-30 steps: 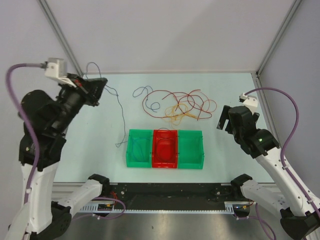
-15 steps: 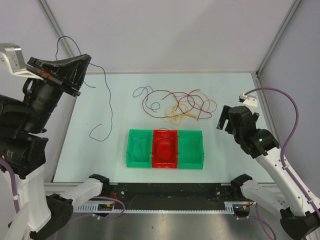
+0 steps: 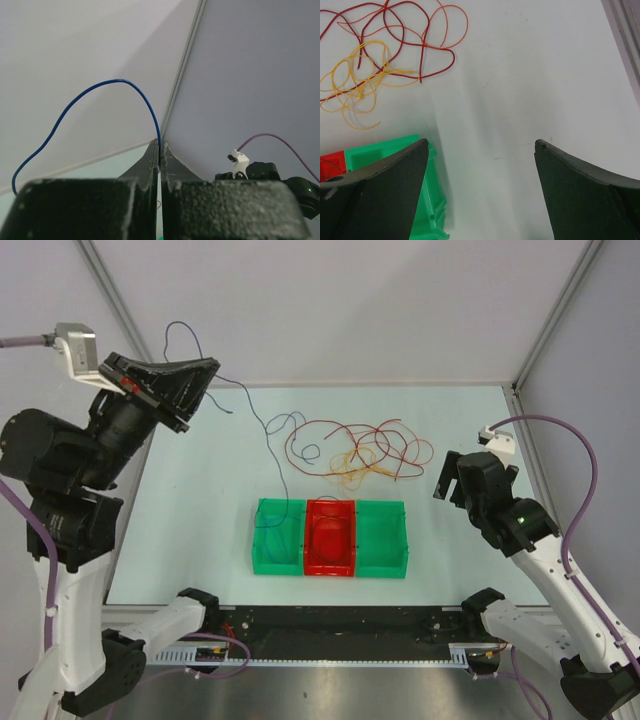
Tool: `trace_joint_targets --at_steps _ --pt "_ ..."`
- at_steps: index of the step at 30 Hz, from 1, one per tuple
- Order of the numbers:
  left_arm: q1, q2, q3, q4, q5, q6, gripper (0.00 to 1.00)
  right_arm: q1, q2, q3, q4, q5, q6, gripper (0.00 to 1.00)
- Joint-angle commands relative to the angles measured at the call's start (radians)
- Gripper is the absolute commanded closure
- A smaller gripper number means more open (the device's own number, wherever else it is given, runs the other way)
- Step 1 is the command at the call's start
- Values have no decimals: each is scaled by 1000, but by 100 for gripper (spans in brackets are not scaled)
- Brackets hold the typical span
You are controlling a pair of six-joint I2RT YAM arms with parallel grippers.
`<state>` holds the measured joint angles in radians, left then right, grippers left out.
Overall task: Untangle the cables
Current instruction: Place the cable in the bin.
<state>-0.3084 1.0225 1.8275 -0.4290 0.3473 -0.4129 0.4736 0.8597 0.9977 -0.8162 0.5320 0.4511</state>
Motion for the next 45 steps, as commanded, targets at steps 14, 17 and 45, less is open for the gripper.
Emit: trace_joint_targets --at_steps 14,17,45 --pt "-3 -137 -625 149 -19 -41 100 0 -7 30 29 -6 -6 9" --pt "-4 -163 -636 90 -103 -24 100 0 -8 30 29 -7 -5 9" --pt "-40 -194 -921 -4 -68 -115 100 3 -8 30 34 -13 -6 9"
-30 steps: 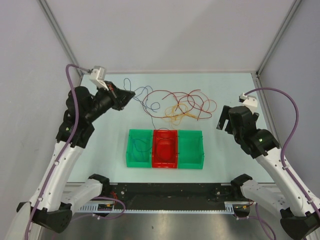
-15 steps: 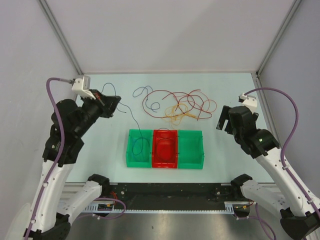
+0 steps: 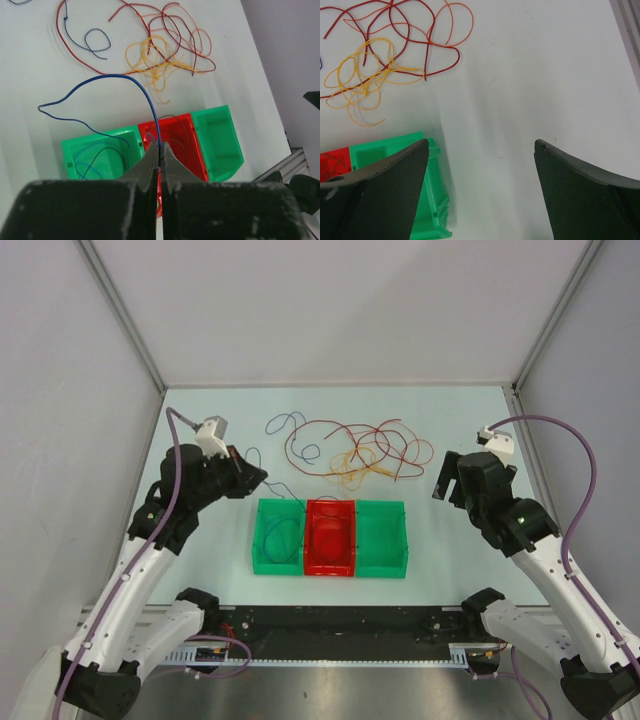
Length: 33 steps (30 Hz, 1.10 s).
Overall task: Untangle the cables
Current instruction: Place the cable in the bin.
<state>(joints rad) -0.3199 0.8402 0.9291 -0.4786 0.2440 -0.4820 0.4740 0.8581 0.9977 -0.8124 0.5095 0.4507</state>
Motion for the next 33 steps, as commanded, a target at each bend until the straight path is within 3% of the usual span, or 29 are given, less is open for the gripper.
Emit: trace_joint_targets --at_steps 1,15,33 --pt "-37 -10 -27 35 31 -47 100 3 -2 30 30 9 -7 10" --pt "-140 -75 -174 -69 -84 -78 100 5 4 30 32 6 -10 10" --pt "-140 157 -276 14 -235 -125 100 14 13 30 25 18 -6 10"
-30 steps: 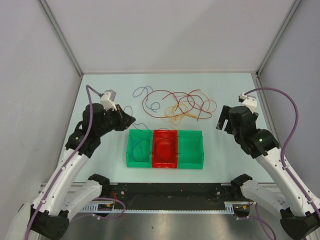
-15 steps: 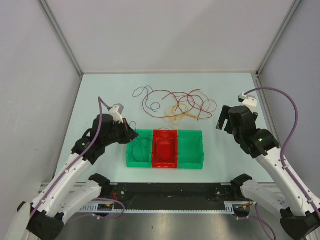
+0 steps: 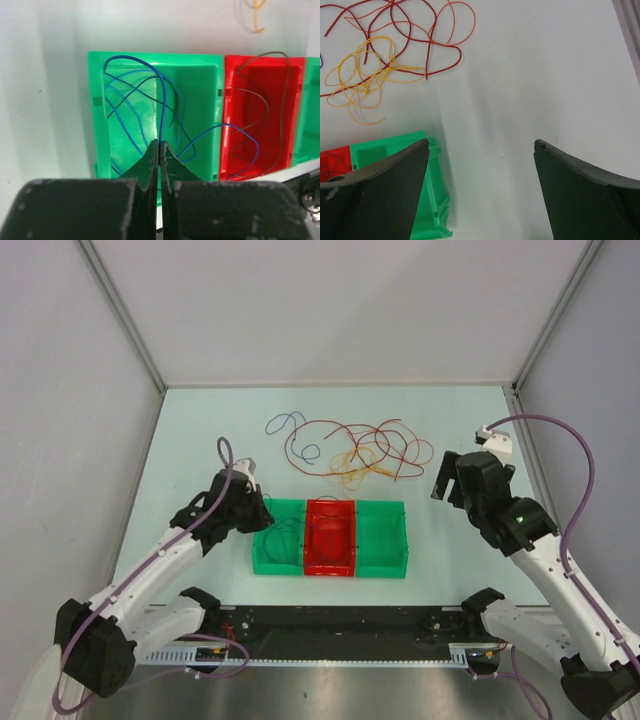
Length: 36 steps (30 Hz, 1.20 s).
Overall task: Untangle the cables
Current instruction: Place the cable in the bin.
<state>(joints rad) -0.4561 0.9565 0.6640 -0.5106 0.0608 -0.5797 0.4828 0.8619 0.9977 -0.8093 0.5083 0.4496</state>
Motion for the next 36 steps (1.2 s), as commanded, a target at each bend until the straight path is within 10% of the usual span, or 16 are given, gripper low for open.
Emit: trace_joint_targets --at_steps 1,18,23,36 --pt "-4 51 -12 53 -52 -31 100 4 11 30 22 22 -5 10" --pt "-82 269 -30 110 -102 -34 99 -16 55 30 33 12 -11 11" --pt "-84 200 12 70 -127 -40 46 -23 58 30 35 4 -15 11" --pt "-87 99 161 -52 -128 -11 30 -38 65 30 38 -13 -20 11"
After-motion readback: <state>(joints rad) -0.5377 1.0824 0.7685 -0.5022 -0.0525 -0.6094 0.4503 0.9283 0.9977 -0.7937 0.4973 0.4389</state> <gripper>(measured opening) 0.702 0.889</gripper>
